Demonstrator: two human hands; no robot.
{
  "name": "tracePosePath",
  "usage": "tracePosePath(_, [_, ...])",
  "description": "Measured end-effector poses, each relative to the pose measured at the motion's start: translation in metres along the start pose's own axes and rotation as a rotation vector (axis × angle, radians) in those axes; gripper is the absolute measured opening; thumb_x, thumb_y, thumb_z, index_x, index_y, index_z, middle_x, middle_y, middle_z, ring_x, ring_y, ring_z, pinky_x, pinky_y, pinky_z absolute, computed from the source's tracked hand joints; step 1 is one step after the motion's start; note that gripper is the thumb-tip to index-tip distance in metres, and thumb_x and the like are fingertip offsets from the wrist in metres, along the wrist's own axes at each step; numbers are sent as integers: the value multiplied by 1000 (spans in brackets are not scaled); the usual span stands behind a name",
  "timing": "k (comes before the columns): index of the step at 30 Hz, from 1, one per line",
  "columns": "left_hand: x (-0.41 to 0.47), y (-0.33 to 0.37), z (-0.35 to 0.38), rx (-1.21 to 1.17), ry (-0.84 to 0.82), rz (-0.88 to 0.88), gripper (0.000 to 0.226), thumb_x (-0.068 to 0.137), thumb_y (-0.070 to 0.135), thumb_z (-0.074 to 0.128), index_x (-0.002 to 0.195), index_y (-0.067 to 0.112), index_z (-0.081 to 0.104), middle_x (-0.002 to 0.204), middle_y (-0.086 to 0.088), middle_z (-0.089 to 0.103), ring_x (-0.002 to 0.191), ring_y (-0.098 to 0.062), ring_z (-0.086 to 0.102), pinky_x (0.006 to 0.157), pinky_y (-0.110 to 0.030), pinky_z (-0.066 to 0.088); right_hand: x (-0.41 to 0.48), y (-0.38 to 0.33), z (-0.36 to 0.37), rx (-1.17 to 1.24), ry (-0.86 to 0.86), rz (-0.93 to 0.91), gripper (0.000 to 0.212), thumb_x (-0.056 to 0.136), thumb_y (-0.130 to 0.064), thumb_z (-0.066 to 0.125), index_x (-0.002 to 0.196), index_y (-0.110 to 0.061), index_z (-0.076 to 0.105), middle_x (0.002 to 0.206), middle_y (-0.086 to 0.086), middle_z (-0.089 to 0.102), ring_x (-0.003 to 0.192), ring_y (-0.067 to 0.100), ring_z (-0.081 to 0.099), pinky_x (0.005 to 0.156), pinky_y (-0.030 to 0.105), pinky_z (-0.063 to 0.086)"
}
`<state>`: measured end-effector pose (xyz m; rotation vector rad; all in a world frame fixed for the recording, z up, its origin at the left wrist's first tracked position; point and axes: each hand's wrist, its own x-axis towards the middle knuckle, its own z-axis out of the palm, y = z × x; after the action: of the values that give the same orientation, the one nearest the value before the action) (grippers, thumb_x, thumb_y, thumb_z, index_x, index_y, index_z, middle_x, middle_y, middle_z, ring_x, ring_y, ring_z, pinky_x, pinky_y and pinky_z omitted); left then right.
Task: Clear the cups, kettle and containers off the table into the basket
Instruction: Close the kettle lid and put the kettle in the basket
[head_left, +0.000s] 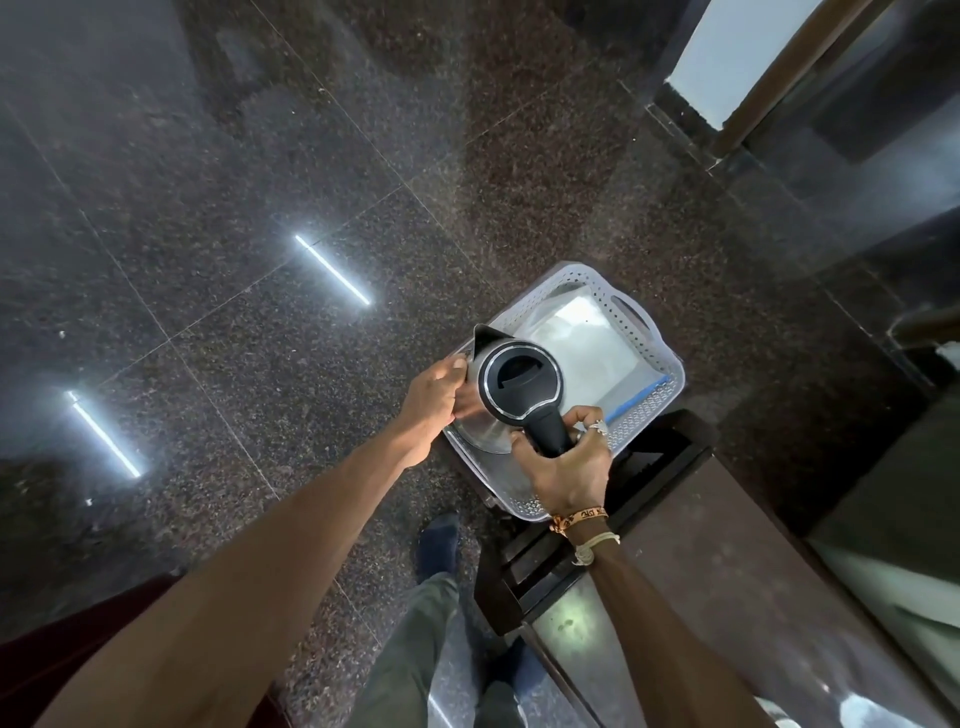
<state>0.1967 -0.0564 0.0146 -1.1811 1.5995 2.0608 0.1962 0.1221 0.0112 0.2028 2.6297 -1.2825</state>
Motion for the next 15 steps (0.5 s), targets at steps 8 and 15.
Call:
tracePosePath(8, [-17,2,6,133,137,98,24,101,46,44,90,30,58,84,11,61,84,-8,61,87,-31,49,-9,-5,-24,-100,-94,9,53,59,-56,80,95,-30,50,84,-13,63,79,13,63,73,28,53])
tracePosePath(15, [-19,25,-15,288,298,247,39,100,52,42,82,20,56,82,4,59,88,-21,57,82,-36,44,-25,-6,-73,-55,20,95,57,63,-67,71,98,-24,58,91,-12,65,83,6,63,77,25,50])
